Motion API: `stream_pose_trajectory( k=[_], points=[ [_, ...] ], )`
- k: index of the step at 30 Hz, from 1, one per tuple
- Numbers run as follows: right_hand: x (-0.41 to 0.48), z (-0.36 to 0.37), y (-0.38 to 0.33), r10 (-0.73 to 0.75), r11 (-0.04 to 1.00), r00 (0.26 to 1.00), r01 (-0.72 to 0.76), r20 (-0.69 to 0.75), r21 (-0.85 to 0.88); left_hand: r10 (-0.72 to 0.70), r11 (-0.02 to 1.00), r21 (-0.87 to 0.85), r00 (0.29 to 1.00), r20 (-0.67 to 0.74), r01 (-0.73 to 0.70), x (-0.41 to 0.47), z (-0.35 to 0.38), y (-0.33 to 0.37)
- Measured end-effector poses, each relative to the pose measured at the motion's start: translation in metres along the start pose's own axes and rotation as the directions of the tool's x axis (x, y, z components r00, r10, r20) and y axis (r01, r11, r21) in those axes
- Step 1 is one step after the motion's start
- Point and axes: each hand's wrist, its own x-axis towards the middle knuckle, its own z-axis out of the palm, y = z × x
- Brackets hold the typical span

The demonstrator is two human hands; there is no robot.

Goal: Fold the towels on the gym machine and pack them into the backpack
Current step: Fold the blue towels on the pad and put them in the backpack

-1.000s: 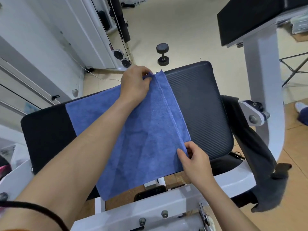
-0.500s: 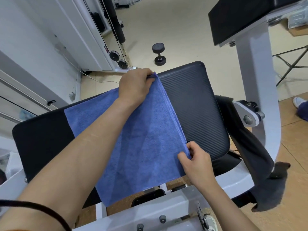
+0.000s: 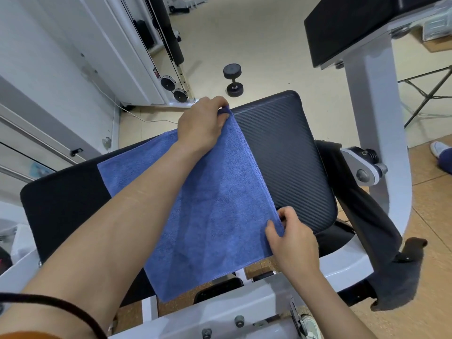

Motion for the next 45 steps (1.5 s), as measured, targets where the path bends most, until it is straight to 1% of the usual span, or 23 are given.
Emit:
stream_pose_trajectory(
  k=[2,4,6,8,13,16,17,19,21,22,24,26,27,29,31,33,34,36,38,39,41,43,45],
  points=[
    [-0.004,0.001,0.001,-0.031,0.992,0.993,0.017,-0.116,-0.124,0.037,0.999,0.012,0.999,0.028,-0.037,0.000,0.000,-0.001],
    [-0.006,0.003,0.003,-0.058,0.989,0.983,0.033,-0.172,-0.142,0.109,0.991,0.072,0.993,0.045,-0.112,-0.002,0.000,-0.002],
    [-0.004,0.004,0.000,-0.017,0.993,0.992,0.002,-0.126,-0.116,0.173,0.971,0.154,0.982,0.075,-0.183,-0.003,0.001,-0.002],
    [0.000,0.004,-0.003,0.017,0.997,0.998,-0.022,-0.068,-0.079,0.167,0.971,0.160,0.982,0.089,-0.180,-0.002,0.001,-0.001],
    [0.005,0.000,-0.004,0.005,0.999,1.000,-0.005,-0.008,-0.043,0.141,0.989,0.048,0.989,0.041,-0.143,-0.011,-0.007,0.002],
    [0.008,-0.017,0.003,-0.028,0.992,0.994,0.015,0.102,0.123,0.084,0.996,-0.040,0.996,-0.030,-0.085,-0.025,-0.024,-0.003],
    [0.011,-0.027,0.005,-0.056,0.983,0.988,0.030,0.146,0.179,0.056,0.994,-0.088,0.995,-0.077,-0.063,-0.032,-0.033,-0.007],
    [0.022,-0.053,0.005,-0.142,0.971,0.965,0.092,0.220,0.220,-0.012,0.981,-0.191,0.987,-0.161,-0.019,-0.052,-0.053,-0.019],
    [0.034,-0.082,-0.005,-0.235,0.959,0.930,0.174,0.283,0.225,-0.055,0.970,-0.245,0.978,-0.203,0.004,-0.078,-0.075,-0.034],
    [0.040,-0.096,-0.013,-0.281,0.949,0.909,0.216,0.307,0.230,-0.065,0.970,-0.242,0.979,-0.192,0.017,-0.093,-0.084,-0.041],
    [0.050,-0.115,-0.034,-0.361,0.929,0.866,0.304,0.345,0.209,-0.120,0.970,-0.224,0.986,-0.116,0.091,-0.127,-0.100,-0.054],
    [0.053,-0.126,-0.057,-0.430,0.903,0.825,0.389,0.368,0.183,-0.213,0.950,-0.240,0.976,-0.038,0.198,-0.163,-0.115,-0.065],
    [0.053,-0.130,-0.068,-0.462,0.887,0.802,0.421,0.379,0.189,-0.251,0.931,-0.279,0.968,-0.016,0.236,-0.180,-0.124,-0.068],
    [0.046,-0.137,-0.088,-0.523,0.852,0.732,0.459,0.436,0.252,-0.311,0.857,-0.428,0.950,0.018,0.289,-0.211,-0.149,-0.071],
    [0.036,-0.148,-0.108,-0.566,0.824,0.625,0.420,0.537,0.380,-0.353,0.748,-0.584,0.934,0.054,0.316,-0.238,-0.177,-0.072],
    [0.027,-0.159,-0.123,-0.598,0.799,0.509,0.315,0.619,0.512,-0.365,0.683,-0.666,0.930,0.046,0.301,-0.260,-0.201,-0.073],
    [0.023,-0.163,-0.129,-0.617,0.779,0.466,0.245,0.634,0.578,-0.370,0.648,-0.709,0.928,0.028,0.280,-0.268,-0.210,-0.072],
    [0.017,-0.165,-0.143,-0.668,0.713,0.441,0.148,0.599,0.685,-0.358,0.535,-0.813,0.933,0.028,0.230,-0.279,-0.224,-0.074],
    [0.018,-0.161,-0.154,-0.677,0.687,0.464,0.120,0.571,0.716,-0.361,0.463,-0.853,0.930,0.067,0.241,-0.282,-0.227,-0.080],
    [0.022,-0.157,-0.158,-0.664,0.697,0.481,0.119,0.573,0.707,-0.369,0.463,-0.853,0.927,0.062,0.242,-0.281,-0.224,-0.087],
    [0.036,-0.142,-0.161,-0.594,0.765,0.542,0.149,0.595,0.627,-0.420,0.472,-0.833,0.904,0.075,0.288,-0.276,-0.209,-0.097],
    [0.054,-0.120,-0.157,-0.487,0.868,0.658,0.288,0.575,0.405,-0.517,0.497,-0.777,0.851,0.093,0.387,-0.269,-0.186,-0.111],
    [0.069,-0.091,-0.150,-0.424,0.901,0.758,0.408,0.497,0.146,-0.568,0.562,-0.672,0.816,0.109,0.481,-0.259,-0.159,-0.128]
  ],
)
